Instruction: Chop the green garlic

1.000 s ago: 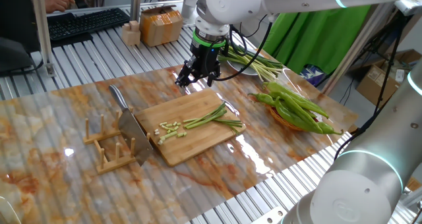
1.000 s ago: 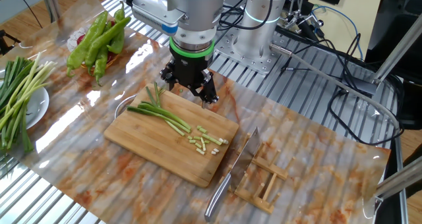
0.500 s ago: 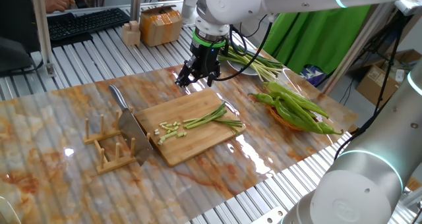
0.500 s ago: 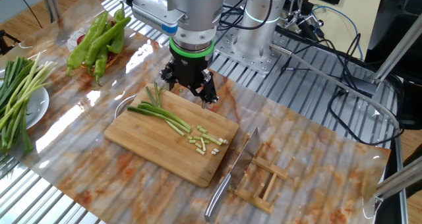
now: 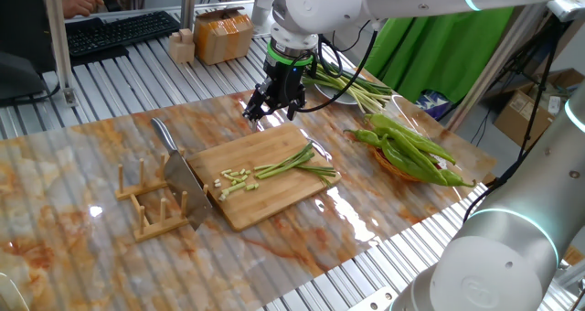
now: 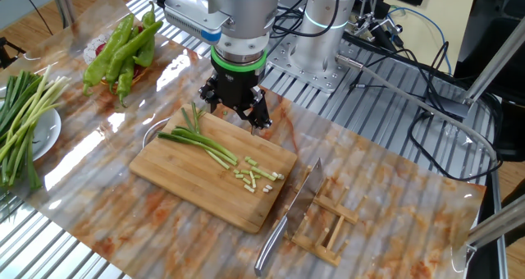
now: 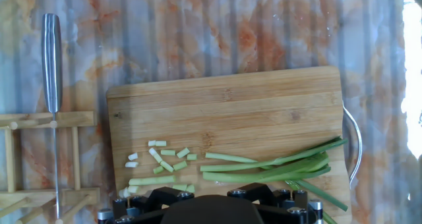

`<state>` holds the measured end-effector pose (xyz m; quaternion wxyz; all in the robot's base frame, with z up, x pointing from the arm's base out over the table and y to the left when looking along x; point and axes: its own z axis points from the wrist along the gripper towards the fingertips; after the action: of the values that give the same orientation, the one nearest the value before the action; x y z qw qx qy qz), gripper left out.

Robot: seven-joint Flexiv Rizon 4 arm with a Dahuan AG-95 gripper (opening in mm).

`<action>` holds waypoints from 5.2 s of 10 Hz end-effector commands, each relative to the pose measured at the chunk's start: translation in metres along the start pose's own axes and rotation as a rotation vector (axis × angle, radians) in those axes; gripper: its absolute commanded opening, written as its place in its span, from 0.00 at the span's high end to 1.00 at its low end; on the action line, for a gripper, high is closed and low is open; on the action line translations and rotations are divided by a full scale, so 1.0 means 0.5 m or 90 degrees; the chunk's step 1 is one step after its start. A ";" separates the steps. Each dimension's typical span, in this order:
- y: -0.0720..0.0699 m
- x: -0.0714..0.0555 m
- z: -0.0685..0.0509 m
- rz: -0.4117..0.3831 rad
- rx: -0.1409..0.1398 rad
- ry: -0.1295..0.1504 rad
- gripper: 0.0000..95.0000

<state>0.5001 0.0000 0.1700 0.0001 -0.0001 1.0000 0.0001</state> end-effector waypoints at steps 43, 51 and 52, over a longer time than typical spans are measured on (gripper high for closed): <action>0.186 -0.008 0.115 0.181 -0.023 -0.012 1.00; 0.186 -0.008 0.115 0.116 -0.033 0.012 1.00; 0.186 -0.008 0.115 0.107 -0.037 0.013 1.00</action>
<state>0.5043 0.0926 0.1127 -0.0106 0.0805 0.9963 0.0299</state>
